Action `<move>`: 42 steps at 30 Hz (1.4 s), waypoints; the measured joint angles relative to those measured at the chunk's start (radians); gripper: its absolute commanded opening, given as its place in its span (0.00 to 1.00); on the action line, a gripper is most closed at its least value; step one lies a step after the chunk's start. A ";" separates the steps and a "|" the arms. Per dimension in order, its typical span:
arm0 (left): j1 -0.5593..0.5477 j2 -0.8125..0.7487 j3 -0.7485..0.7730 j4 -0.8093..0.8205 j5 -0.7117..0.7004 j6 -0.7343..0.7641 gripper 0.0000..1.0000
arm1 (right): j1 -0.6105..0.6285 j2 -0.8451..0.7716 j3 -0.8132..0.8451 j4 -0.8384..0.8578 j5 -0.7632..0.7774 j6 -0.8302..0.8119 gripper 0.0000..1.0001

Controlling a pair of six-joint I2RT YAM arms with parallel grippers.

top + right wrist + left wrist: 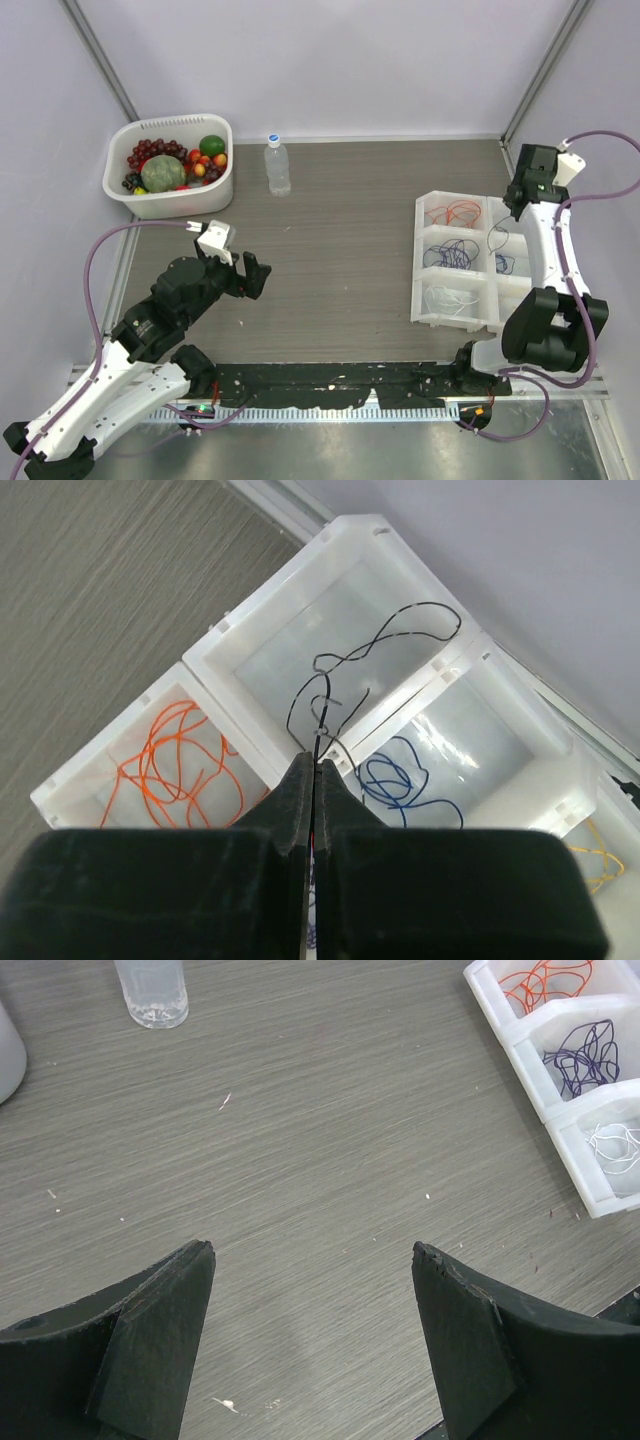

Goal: Untangle the cables

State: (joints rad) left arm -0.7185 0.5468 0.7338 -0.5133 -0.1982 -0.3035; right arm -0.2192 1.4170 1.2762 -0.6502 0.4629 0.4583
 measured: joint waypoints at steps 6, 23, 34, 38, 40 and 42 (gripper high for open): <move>0.000 0.000 0.000 0.000 0.000 0.000 0.84 | -0.131 0.019 -0.011 0.116 -0.088 0.034 0.01; 0.001 0.003 0.000 0.000 -0.009 0.000 0.84 | -0.217 0.277 0.181 0.389 -0.224 0.050 0.01; 0.001 -0.005 0.000 0.000 -0.011 0.001 0.84 | -0.217 0.306 0.092 0.463 -0.256 0.091 0.01; 0.002 -0.006 0.000 0.000 -0.011 0.001 0.84 | -0.217 0.267 -0.044 0.485 -0.271 0.127 0.01; 0.003 -0.006 0.000 0.000 -0.011 0.001 0.84 | -0.217 0.222 -0.131 0.495 -0.278 0.150 0.01; 0.005 -0.006 0.000 0.000 -0.011 0.001 0.84 | -0.217 0.190 -0.181 0.499 -0.282 0.170 0.01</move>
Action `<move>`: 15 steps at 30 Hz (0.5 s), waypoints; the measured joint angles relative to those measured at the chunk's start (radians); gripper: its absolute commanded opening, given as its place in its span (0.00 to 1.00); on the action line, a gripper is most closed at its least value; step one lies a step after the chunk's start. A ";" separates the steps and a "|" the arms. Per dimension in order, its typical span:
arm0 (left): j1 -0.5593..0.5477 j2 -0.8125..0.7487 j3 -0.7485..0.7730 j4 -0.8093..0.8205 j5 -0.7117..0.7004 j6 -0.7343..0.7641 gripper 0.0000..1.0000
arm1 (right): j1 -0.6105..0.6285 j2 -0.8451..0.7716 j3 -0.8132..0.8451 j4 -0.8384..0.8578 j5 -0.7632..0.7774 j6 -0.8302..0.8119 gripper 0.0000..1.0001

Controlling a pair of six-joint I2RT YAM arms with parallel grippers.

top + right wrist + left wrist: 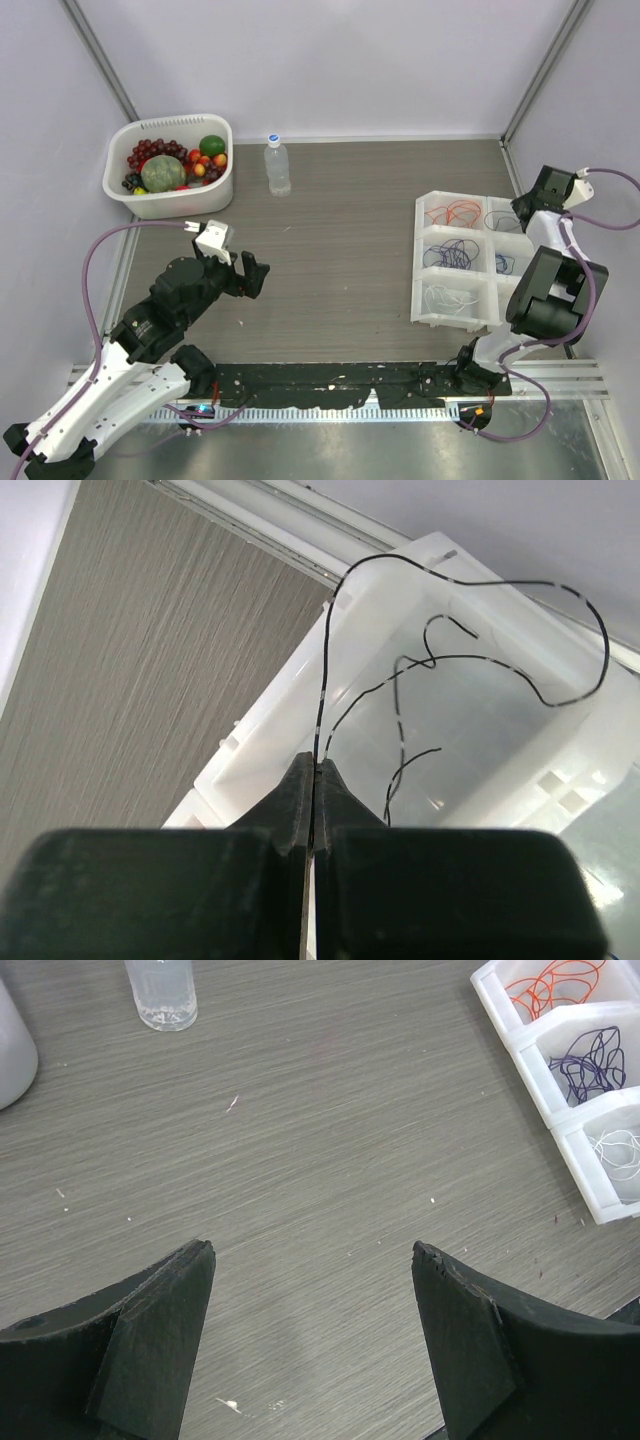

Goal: Untangle the cables

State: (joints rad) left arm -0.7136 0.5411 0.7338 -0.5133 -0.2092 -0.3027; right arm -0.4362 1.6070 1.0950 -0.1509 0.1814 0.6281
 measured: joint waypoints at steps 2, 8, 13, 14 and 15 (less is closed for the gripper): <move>0.001 0.000 0.000 0.000 0.000 0.000 0.84 | 0.000 -0.028 -0.033 0.010 -0.001 0.015 0.01; 0.001 0.000 0.000 0.000 0.000 0.000 0.84 | 0.000 -0.059 -0.050 0.014 0.041 0.042 0.01; 0.001 0.000 0.000 0.000 0.000 0.000 0.84 | 0.000 -0.121 -0.099 0.019 0.078 0.049 0.01; 0.001 0.000 0.000 0.000 0.001 0.000 0.84 | 0.000 -0.134 -0.103 0.015 0.086 0.049 0.01; 0.001 0.000 0.000 0.000 0.001 0.000 0.84 | 0.000 -0.146 -0.103 0.011 0.095 0.051 0.01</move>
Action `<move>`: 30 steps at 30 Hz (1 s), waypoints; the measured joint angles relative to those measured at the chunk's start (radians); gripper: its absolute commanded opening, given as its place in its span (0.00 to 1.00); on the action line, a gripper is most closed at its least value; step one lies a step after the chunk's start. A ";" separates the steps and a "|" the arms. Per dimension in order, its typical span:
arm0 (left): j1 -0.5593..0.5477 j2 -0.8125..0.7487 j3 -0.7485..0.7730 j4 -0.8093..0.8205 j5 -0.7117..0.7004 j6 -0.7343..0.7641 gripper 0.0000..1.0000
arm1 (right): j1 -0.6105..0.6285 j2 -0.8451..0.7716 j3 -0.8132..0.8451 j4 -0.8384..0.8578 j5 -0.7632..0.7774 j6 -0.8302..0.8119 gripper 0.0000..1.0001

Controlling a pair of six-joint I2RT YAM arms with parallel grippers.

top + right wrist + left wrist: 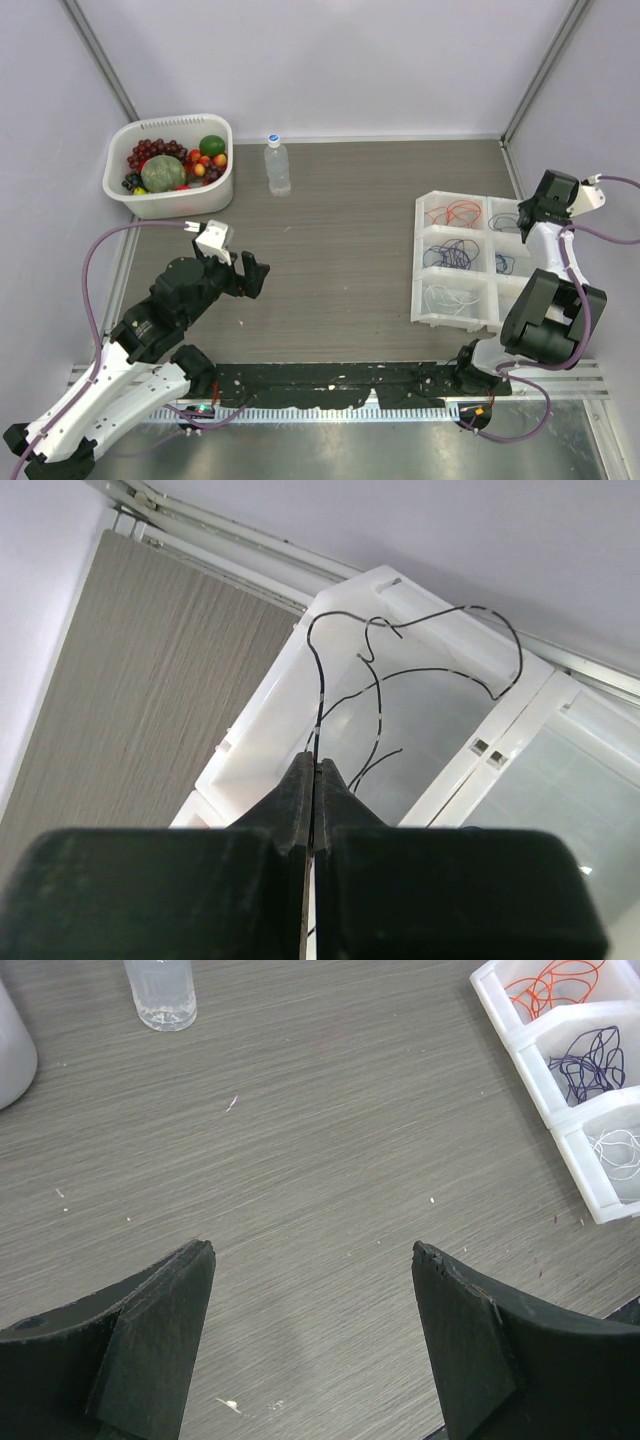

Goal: Untangle the cables

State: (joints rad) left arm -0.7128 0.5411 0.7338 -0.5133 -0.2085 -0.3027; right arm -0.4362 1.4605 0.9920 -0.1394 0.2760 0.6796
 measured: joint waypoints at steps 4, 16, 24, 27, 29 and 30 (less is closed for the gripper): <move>0.000 0.000 0.000 0.000 0.000 0.000 0.84 | 0.000 -0.021 0.009 -0.035 0.043 0.016 0.01; 0.000 0.000 0.000 0.000 0.000 0.000 0.84 | 0.000 0.146 0.066 -0.134 0.134 0.045 0.01; 0.000 0.009 0.000 0.000 0.000 0.000 0.84 | 0.000 0.245 0.127 -0.128 0.110 -0.010 0.10; 0.000 0.010 0.000 0.000 0.000 0.000 0.84 | 0.000 0.276 0.173 -0.141 0.097 -0.029 0.19; 0.000 0.010 0.000 0.000 0.000 0.000 0.84 | 0.000 0.291 0.200 -0.148 0.086 -0.038 0.30; 0.000 0.010 0.000 0.000 0.000 0.000 0.84 | 0.000 0.293 0.204 -0.150 0.079 -0.044 0.33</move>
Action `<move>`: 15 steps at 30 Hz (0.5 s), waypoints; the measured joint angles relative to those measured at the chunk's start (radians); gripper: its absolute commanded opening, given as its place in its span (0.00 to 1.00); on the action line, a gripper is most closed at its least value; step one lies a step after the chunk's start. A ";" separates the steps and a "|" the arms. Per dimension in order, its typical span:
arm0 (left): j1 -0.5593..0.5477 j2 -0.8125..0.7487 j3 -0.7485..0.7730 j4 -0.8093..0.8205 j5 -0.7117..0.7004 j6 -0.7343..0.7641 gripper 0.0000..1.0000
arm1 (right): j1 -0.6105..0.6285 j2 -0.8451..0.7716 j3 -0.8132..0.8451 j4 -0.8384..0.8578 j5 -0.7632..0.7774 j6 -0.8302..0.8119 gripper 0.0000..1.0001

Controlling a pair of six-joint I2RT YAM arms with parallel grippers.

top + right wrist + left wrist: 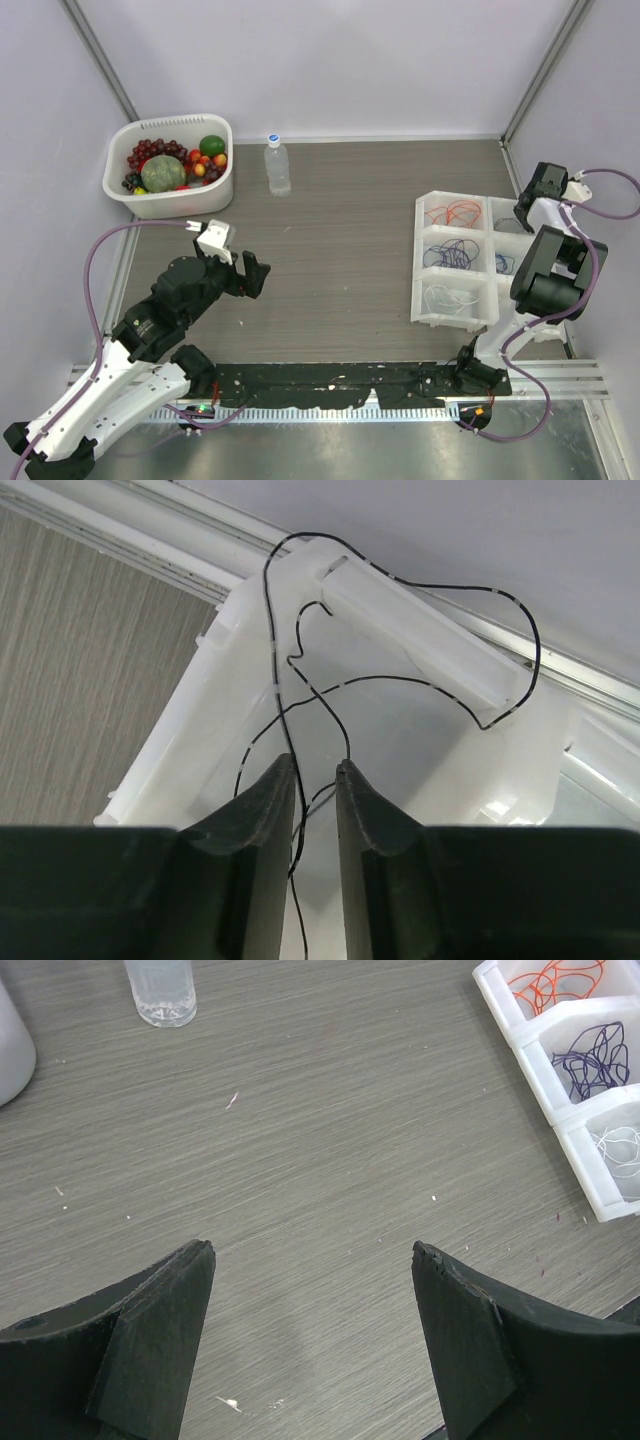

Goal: Untangle the cables

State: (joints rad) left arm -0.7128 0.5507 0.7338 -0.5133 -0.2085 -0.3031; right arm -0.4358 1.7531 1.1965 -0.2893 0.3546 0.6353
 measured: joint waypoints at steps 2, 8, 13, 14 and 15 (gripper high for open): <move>0.000 0.000 0.000 0.000 0.000 0.000 0.84 | 0.002 -0.002 0.004 -0.014 -0.006 -0.011 0.40; 0.000 0.000 0.000 0.000 0.001 0.000 0.84 | 0.009 -0.029 0.006 -0.074 -0.005 -0.061 0.55; 0.000 -0.001 0.000 0.000 0.008 0.000 0.84 | 0.011 -0.109 0.006 -0.110 0.009 -0.103 0.61; 0.000 -0.001 0.000 0.000 0.009 0.000 0.84 | 0.012 -0.127 0.008 -0.117 0.015 -0.112 0.62; 0.000 -0.001 0.000 0.000 0.011 0.000 0.84 | 0.013 -0.145 0.014 -0.127 0.022 -0.121 0.62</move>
State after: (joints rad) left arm -0.7128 0.5495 0.7338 -0.5133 -0.1978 -0.3031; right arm -0.4225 1.6081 1.2102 -0.4164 0.3763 0.5140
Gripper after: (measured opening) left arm 0.837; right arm 0.609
